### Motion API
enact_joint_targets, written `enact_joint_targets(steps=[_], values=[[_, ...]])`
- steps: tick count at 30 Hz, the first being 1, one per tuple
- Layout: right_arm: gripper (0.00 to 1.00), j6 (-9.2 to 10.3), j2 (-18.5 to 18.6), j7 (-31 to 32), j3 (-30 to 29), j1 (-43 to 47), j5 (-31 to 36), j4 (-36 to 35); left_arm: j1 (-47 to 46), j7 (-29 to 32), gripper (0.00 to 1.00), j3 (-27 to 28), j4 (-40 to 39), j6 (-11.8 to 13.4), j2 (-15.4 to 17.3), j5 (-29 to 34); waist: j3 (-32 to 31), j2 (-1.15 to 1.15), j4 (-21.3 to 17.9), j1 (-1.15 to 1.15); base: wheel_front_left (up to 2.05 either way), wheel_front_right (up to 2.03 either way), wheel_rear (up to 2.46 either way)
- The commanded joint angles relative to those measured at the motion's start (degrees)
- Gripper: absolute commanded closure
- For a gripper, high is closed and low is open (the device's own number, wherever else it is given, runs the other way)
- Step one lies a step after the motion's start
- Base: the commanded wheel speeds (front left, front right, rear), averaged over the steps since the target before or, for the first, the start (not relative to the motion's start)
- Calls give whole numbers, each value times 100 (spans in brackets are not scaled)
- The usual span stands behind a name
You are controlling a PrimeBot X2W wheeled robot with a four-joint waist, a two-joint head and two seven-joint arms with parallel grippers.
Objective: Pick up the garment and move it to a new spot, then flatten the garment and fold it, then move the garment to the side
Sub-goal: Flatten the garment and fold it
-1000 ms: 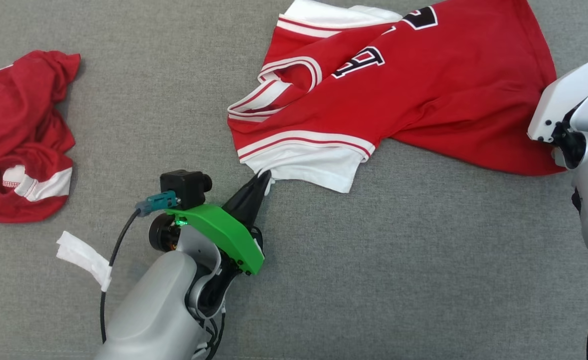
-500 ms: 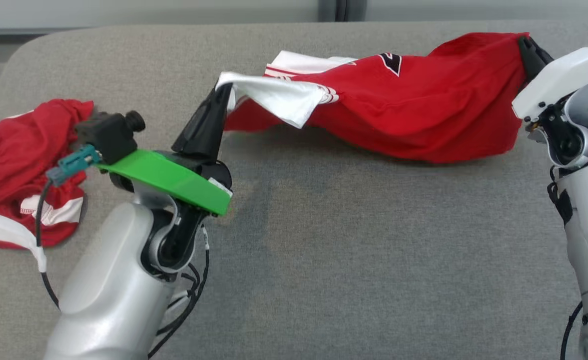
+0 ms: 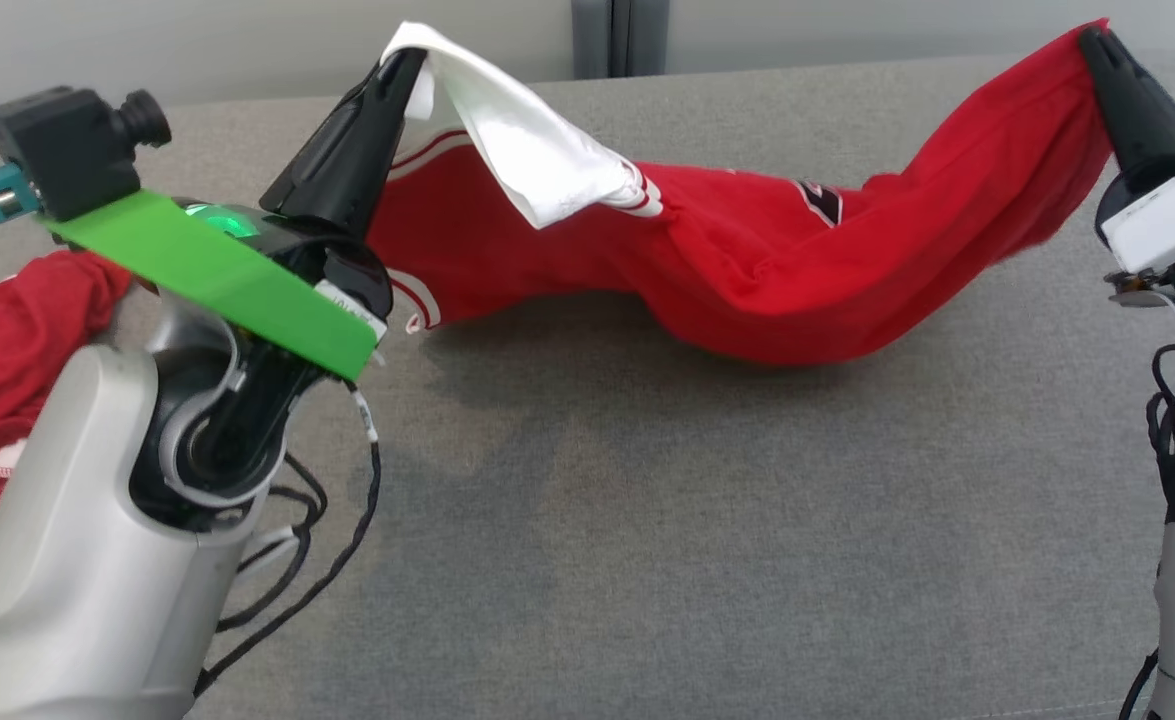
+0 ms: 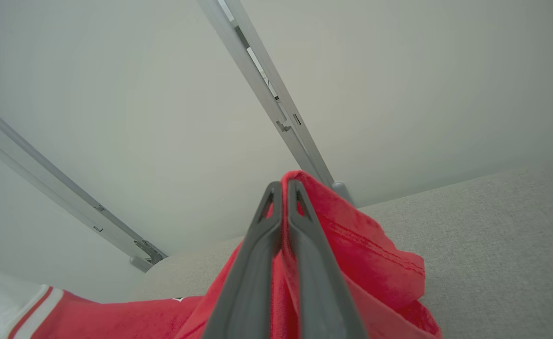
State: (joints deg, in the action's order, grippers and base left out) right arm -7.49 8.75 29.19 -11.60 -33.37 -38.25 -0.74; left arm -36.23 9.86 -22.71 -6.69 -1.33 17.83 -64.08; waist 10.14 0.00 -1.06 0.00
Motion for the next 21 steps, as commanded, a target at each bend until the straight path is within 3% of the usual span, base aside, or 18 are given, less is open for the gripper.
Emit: enact_joint_targets(steps=[1, 3, 6, 11, 16, 18, 21], values=[[100, -1, -30, 144, -53, -145, 226, 84, -292, 131, 100, -23, 99, 67, 87, 32, 677, 0, -132, 0, 0, 0, 0], [100, -1, -149, 304, -32, -524, 451, 393, -626, 284, 100, -58, 382, 132, 70, 112, 1100, 0, -224, 0, 0, 0, 0], [100, -1, -347, 22, -88, -1377, 812, 1140, -1346, 307, 100, -100, 1027, 78, 144, 445, 1693, 0, -399, 0, 0, 0, 0], [100, -1, -529, -1832, -445, -3224, 1233, 2521, -3011, -561, 100, -239, 2336, -252, 76, 1569, 2261, 0, -558, 0, 0, 0, 0], [100, -1, -579, -3792, -316, -4501, 1135, 3096, -4338, -1990, 100, -150, 2918, -476, -177, 2158, 2287, 0, -570, 0, 0, 0, 0], [100, -1, -527, -4243, -148, -4836, 1026, 3108, -4773, -2333, 100, -88, 2946, -537, -215, 2321, 2279, 0, -555, 0, 0, 0, 0], [100, 0, -311, -4401, 46, -4989, 936, 3002, -4978, -2467, 100, -48, 2846, -587, -256, 2402, 2309, 0, -491, 0, 0, 0, 0]])
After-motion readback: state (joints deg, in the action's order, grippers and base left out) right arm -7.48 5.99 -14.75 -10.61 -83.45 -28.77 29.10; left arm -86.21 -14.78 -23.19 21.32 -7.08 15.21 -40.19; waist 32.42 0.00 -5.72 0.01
